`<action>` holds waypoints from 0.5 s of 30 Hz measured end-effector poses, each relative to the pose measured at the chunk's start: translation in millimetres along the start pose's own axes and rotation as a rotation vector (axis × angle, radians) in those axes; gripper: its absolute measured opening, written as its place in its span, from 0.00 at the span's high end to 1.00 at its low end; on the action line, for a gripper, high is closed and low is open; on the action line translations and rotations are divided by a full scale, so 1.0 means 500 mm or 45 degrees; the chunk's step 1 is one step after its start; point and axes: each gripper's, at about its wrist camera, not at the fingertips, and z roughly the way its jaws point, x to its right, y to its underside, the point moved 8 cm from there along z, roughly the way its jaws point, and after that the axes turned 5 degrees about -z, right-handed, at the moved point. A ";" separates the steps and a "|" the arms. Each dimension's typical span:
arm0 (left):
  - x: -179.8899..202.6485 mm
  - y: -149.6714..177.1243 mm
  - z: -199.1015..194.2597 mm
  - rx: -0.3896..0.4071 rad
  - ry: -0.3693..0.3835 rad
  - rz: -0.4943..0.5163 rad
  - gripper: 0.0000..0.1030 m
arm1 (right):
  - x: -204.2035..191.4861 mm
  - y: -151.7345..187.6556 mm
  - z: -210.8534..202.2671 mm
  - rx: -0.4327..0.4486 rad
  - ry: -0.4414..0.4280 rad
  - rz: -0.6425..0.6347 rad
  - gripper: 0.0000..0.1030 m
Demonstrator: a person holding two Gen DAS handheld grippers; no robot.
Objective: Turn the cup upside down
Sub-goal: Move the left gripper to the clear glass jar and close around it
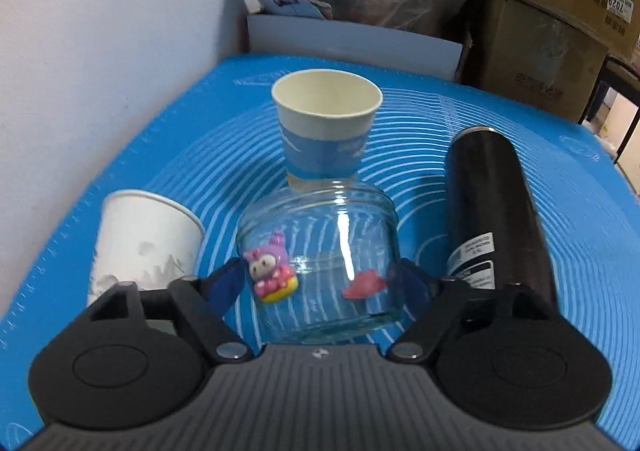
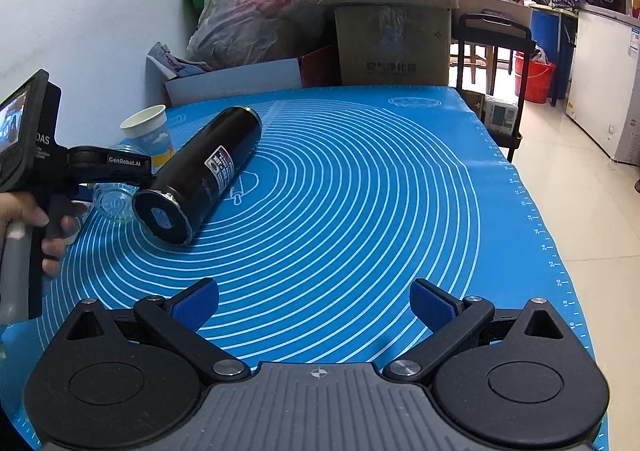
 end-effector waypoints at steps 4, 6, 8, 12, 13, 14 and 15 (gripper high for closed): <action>0.002 0.005 -0.005 0.011 0.003 0.021 0.24 | 0.000 0.000 -0.006 0.006 0.001 0.000 0.00; -0.002 0.008 -0.010 0.011 0.012 0.008 0.24 | -0.001 -0.002 -0.010 0.011 0.000 0.000 0.00; -0.004 0.012 -0.017 0.007 0.019 0.004 0.24 | -0.002 -0.002 -0.013 0.014 0.001 0.000 0.00; -0.004 0.036 -0.044 0.001 0.043 0.030 0.24 | -0.007 -0.003 -0.023 0.023 0.003 -0.003 0.00; -0.004 0.040 -0.049 0.003 0.045 0.036 0.24 | -0.009 -0.004 -0.025 0.025 0.003 -0.004 0.00; -0.005 0.046 -0.055 -0.001 0.049 0.039 0.24 | -0.010 -0.004 -0.028 0.027 0.003 -0.004 0.00; -0.007 0.053 -0.063 -0.009 0.062 0.034 0.25 | -0.012 -0.004 -0.032 0.029 0.003 -0.003 0.00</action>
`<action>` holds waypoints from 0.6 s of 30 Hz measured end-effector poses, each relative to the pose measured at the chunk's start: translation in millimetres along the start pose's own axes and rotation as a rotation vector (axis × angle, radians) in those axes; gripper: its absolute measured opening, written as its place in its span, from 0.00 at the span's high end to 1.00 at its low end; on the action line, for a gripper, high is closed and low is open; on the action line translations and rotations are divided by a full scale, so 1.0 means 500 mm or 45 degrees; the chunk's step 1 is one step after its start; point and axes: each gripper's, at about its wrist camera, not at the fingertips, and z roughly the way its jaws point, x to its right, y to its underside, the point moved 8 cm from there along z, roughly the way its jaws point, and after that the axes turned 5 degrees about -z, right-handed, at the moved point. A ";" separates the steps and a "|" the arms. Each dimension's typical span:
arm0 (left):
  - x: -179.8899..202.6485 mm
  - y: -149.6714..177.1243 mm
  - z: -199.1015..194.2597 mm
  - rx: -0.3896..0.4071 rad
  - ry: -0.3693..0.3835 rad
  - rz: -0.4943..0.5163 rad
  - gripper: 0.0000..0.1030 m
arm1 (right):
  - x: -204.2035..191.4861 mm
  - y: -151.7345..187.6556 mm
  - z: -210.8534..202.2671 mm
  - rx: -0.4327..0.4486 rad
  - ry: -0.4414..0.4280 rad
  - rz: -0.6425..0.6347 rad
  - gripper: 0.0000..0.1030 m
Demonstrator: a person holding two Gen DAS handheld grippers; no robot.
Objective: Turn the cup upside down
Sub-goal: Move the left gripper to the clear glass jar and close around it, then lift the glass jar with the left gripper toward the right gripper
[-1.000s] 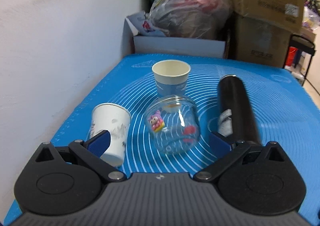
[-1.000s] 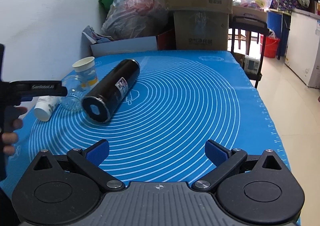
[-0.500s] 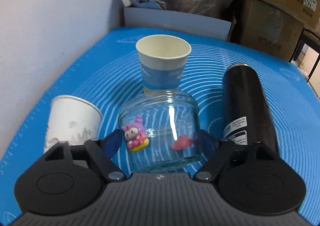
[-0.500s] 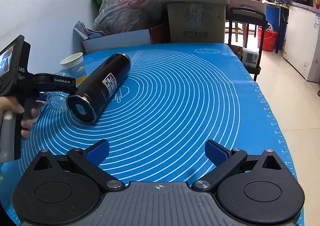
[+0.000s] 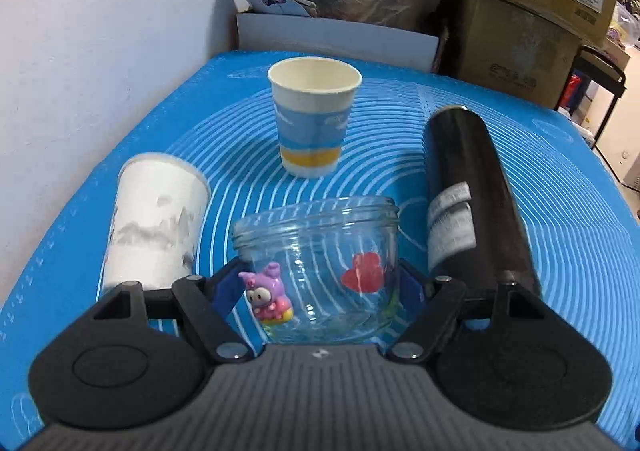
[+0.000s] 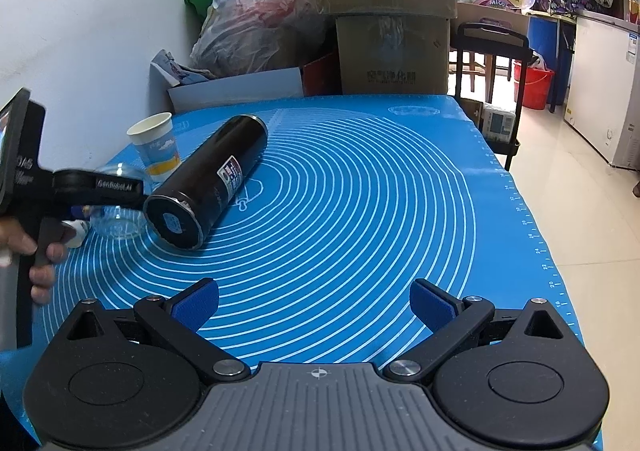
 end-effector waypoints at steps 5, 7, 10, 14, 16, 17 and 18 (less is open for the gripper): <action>0.002 0.038 -0.058 -0.006 0.038 0.026 0.24 | -0.010 -0.001 -0.021 0.015 -0.005 -0.017 0.00; 0.004 0.058 -0.086 -0.010 0.054 0.046 0.24 | -0.012 -0.002 -0.033 0.027 -0.011 -0.014 0.00; 0.009 0.097 -0.128 -0.045 0.093 0.072 0.24 | -0.017 -0.001 -0.051 0.040 -0.022 -0.010 0.00; 0.025 0.146 -0.169 -0.097 0.133 0.097 0.24 | -0.025 0.008 -0.073 0.047 -0.031 -0.019 0.00; 0.033 0.168 -0.183 -0.113 0.142 0.110 0.24 | -0.027 0.015 -0.082 0.046 -0.032 -0.024 0.00; 0.038 0.176 -0.187 -0.121 0.149 0.110 0.24 | -0.027 0.019 -0.086 0.044 -0.033 -0.025 0.00; 0.042 0.184 -0.189 -0.130 0.151 0.112 0.24 | -0.026 0.024 -0.089 0.043 -0.033 -0.024 0.00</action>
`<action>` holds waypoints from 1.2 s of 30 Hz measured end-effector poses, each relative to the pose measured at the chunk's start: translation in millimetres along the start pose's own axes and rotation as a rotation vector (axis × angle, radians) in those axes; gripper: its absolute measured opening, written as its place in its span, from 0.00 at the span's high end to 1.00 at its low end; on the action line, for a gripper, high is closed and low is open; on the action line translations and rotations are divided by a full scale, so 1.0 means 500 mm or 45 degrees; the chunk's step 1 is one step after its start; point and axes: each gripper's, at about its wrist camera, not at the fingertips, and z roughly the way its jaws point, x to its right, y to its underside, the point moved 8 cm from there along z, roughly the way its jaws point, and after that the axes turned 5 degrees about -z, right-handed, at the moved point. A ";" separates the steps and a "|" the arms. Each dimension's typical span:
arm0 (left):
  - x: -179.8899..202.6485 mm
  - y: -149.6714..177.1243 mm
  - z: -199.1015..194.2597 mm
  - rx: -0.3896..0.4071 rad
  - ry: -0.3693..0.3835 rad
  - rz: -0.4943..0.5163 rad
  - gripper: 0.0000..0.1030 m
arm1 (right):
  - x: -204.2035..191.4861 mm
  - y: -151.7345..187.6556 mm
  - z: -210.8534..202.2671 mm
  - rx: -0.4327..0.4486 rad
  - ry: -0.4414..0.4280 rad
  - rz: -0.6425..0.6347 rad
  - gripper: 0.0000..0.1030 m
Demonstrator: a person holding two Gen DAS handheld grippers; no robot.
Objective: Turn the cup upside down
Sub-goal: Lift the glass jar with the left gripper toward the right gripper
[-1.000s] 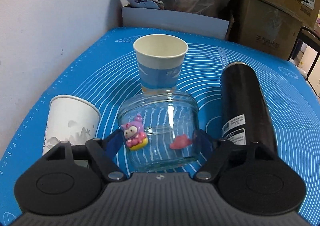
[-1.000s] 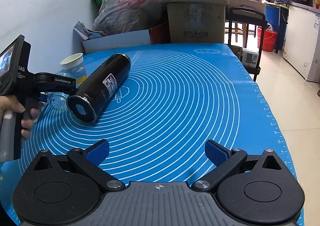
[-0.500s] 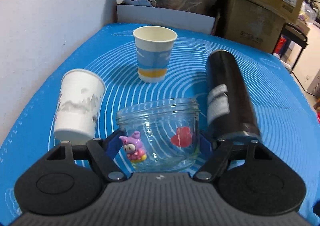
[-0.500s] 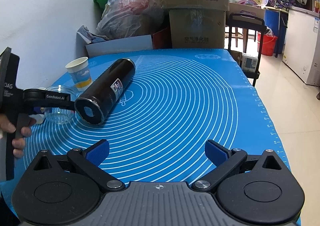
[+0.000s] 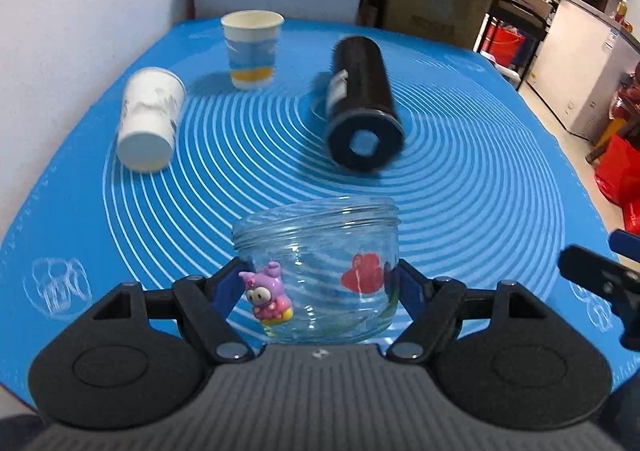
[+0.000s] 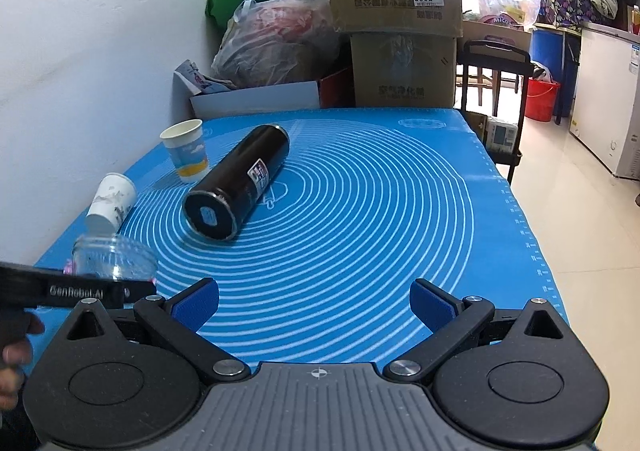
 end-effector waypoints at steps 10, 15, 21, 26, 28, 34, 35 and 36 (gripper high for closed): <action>0.007 0.008 0.024 0.007 -0.047 0.000 0.24 | 0.021 0.028 -0.006 -0.027 0.004 0.028 0.00; 0.007 0.003 0.030 0.017 -0.038 -0.004 0.22 | 0.022 0.032 0.000 -0.035 0.001 0.026 0.00; 0.007 0.001 0.033 0.012 -0.043 0.003 0.21 | 0.020 0.033 0.003 -0.045 0.005 0.017 0.00; 0.003 -0.004 0.019 0.015 -0.043 0.001 0.20 | 0.020 0.030 0.004 -0.050 0.004 0.007 0.00; 0.000 -0.007 0.011 0.029 -0.046 -0.002 0.15 | 0.018 0.029 0.005 -0.052 0.001 -0.002 0.00; 0.002 -0.008 -0.010 0.047 -0.035 0.006 0.15 | 0.008 0.025 0.001 -0.055 -0.004 -0.043 0.00; 0.002 -0.007 -0.014 0.048 -0.035 0.009 0.15 | 0.007 0.024 0.000 -0.054 -0.005 -0.046 0.00; 0.003 -0.006 -0.020 0.054 -0.034 0.013 0.15 | 0.007 0.022 -0.002 -0.052 -0.005 -0.050 0.00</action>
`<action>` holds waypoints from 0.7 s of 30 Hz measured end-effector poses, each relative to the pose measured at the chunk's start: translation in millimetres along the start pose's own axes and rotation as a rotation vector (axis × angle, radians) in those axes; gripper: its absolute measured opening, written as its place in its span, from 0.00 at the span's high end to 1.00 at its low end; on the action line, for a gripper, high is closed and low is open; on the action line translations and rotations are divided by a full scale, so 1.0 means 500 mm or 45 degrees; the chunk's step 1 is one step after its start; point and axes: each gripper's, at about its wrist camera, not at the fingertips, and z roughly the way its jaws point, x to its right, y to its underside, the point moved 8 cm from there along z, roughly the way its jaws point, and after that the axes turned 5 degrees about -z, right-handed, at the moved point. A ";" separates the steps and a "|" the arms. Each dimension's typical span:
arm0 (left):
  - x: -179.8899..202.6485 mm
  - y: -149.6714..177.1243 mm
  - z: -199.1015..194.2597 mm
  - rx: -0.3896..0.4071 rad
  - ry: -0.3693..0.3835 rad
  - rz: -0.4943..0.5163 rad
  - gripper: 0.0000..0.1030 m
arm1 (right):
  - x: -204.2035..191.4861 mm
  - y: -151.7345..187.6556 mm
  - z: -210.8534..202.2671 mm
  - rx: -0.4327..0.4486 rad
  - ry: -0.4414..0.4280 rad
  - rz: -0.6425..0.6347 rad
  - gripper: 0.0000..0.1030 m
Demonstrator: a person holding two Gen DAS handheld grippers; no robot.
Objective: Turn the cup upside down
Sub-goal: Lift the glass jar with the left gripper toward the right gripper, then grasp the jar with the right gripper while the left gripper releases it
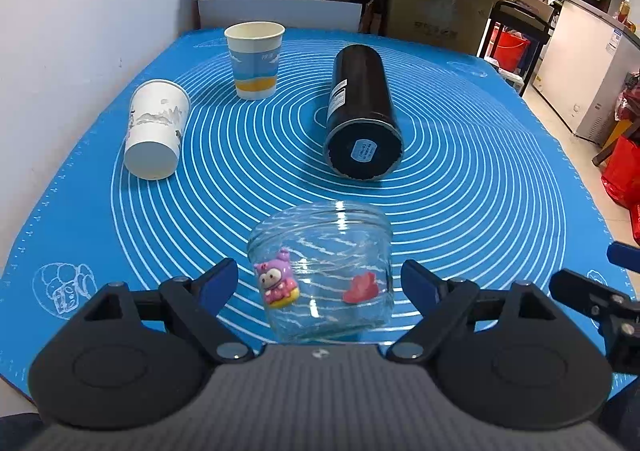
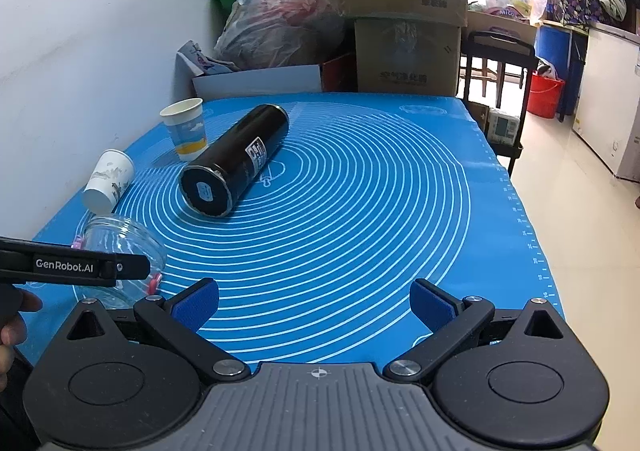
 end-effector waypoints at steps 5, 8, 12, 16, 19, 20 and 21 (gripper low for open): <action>-0.010 -0.002 -0.052 0.067 -0.003 0.021 0.14 | -0.009 -0.012 -0.009 0.003 0.006 -0.064 0.00; -0.027 -0.003 -0.093 0.130 -0.027 0.043 0.13 | -0.025 -0.029 -0.022 0.019 0.023 -0.174 0.00; -0.074 -0.009 -0.149 0.219 -0.074 0.023 0.06 | -0.059 -0.060 -0.037 0.032 0.057 -0.374 0.00; -0.130 -0.008 -0.183 0.281 -0.126 0.011 0.04 | -0.136 -0.089 -0.038 0.031 0.163 -0.839 0.00; -0.173 0.004 -0.194 0.304 -0.160 -0.002 0.04 | -0.208 -0.090 -0.020 0.016 0.283 -1.315 0.00; -0.187 0.010 -0.195 0.304 -0.167 -0.009 0.04 | -0.234 -0.086 -0.014 0.023 0.328 -1.495 0.00; -0.204 0.017 -0.194 0.304 -0.173 -0.022 0.04 | -0.256 -0.080 -0.010 0.041 0.364 -1.657 0.00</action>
